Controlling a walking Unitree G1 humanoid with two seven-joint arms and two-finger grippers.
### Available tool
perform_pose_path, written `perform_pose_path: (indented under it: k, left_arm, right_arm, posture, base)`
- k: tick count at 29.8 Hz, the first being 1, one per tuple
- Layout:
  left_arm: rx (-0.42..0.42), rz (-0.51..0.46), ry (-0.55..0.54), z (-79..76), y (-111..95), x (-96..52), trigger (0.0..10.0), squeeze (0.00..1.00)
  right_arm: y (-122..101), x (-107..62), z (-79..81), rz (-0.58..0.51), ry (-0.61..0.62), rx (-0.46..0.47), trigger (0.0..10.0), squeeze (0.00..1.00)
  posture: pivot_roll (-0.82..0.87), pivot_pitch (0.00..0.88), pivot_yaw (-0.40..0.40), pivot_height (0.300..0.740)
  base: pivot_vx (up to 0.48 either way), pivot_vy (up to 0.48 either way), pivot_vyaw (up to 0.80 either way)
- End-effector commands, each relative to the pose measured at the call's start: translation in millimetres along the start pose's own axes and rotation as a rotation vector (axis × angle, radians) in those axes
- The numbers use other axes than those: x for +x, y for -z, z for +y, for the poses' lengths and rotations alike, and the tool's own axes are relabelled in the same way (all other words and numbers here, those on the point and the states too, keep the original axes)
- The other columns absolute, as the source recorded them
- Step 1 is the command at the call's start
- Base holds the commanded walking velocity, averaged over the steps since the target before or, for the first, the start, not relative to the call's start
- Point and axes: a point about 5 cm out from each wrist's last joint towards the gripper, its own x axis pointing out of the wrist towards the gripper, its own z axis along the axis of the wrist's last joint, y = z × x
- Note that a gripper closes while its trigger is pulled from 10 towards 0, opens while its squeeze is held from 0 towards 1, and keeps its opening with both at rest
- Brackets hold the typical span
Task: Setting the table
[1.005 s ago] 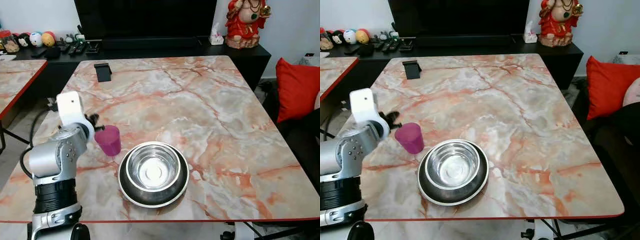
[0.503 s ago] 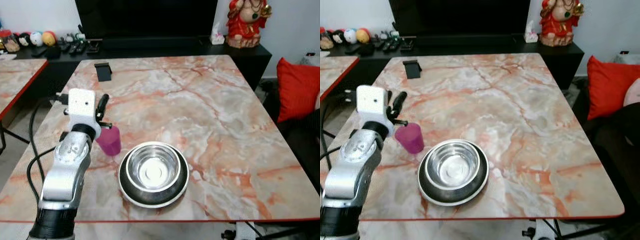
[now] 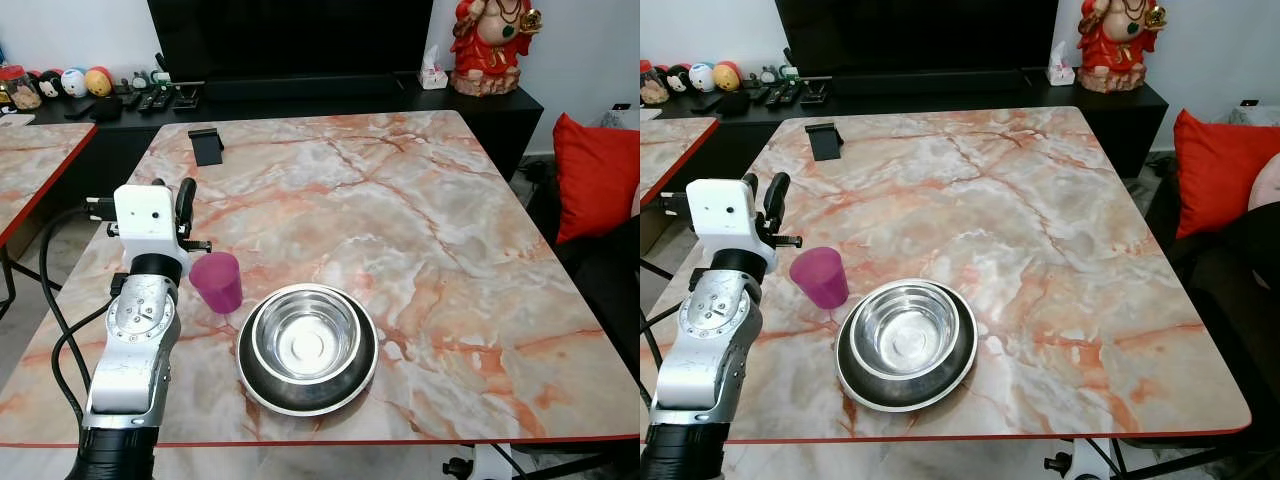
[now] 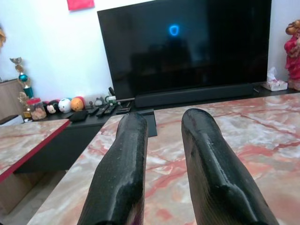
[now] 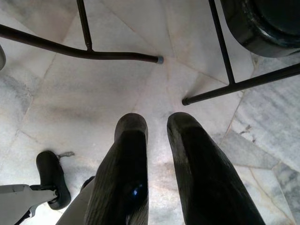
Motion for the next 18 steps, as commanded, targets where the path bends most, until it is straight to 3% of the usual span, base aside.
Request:
perform_pose_path:
  k: [1,18]
  left_arm:
    - [0.013,-0.031,-0.011,0.2,-4.8,2.5,10.0,0.00]
    - [0.024,-0.061,-0.021,0.6,-9.8,5.8,10.0,0.00]
  right_arm:
    - [3.4,-0.4,1.0,0.002,0.003,0.024,10.0,0.00]
    - [4.6,-0.6,2.2,-0.002,0.003,0.029,10.0,0.00]
  posture:
    - [-0.07,0.000,0.059,0.740]
    - [-0.07,0.000,0.070,0.740]
  base:
    - [0.000,0.300,0.00]
    - [0.000,0.413,0.00]
